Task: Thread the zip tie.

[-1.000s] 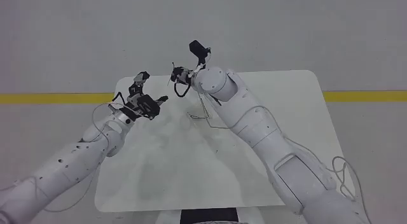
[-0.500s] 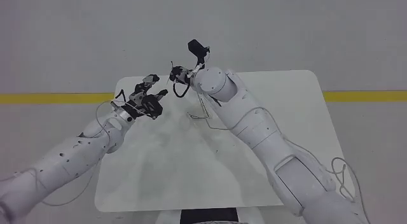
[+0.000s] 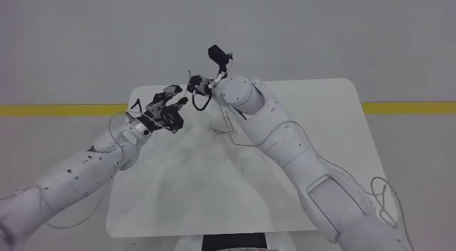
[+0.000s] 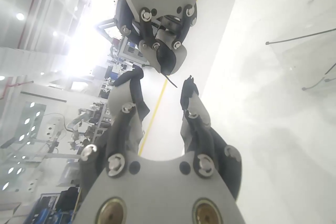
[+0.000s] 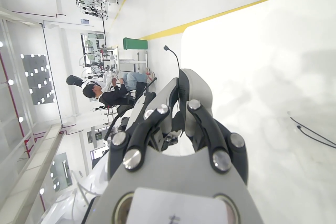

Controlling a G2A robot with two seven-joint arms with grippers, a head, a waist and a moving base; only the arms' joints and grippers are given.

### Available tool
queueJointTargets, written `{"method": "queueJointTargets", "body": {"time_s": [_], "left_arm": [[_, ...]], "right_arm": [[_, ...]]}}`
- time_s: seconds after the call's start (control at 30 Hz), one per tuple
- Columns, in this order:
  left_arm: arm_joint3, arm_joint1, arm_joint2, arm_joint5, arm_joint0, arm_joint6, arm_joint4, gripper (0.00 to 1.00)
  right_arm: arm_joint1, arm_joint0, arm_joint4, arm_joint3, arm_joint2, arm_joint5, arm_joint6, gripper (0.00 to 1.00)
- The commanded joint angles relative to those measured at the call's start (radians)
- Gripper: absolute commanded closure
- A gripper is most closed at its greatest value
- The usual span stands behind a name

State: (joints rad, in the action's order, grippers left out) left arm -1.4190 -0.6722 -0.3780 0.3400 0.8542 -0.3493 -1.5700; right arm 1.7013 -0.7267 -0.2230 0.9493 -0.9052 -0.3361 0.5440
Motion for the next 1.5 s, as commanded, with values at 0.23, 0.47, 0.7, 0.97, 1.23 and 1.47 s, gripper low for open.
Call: {"method": "queueJointTargets", "body": {"time_s": [0.23,0.47,0.7,0.97,1.23,1.47], "left_arm": [[0.004,0.000,0.017,0.000,-0.013,0.002,0.000,0.79],[0.007,0.000,0.028,0.000,-0.022,0.005,0.000,0.89],[0.007,0.002,0.035,0.000,-0.028,0.009,0.000,1.00],[0.005,0.006,0.036,0.000,-0.031,0.006,0.000,1.00],[0.000,0.013,0.018,0.000,-0.015,-0.010,0.000,1.00],[-0.009,0.025,-0.040,0.000,0.018,-0.028,0.000,1.00]], "right_arm": [[0.002,0.000,0.000,-0.003,0.000,0.003,0.010,1.00],[0.004,0.000,0.003,-0.008,0.001,0.002,0.013,1.00],[0.006,0.000,0.006,-0.013,0.000,-0.001,0.013,1.00],[0.006,-0.003,0.006,-0.014,-0.007,-0.004,0.009,1.00],[0.001,-0.011,-0.006,-0.017,-0.027,-0.004,-0.018,0.00],[-0.012,-0.024,-0.040,-0.002,-0.070,-0.004,-0.062,0.00]]}}
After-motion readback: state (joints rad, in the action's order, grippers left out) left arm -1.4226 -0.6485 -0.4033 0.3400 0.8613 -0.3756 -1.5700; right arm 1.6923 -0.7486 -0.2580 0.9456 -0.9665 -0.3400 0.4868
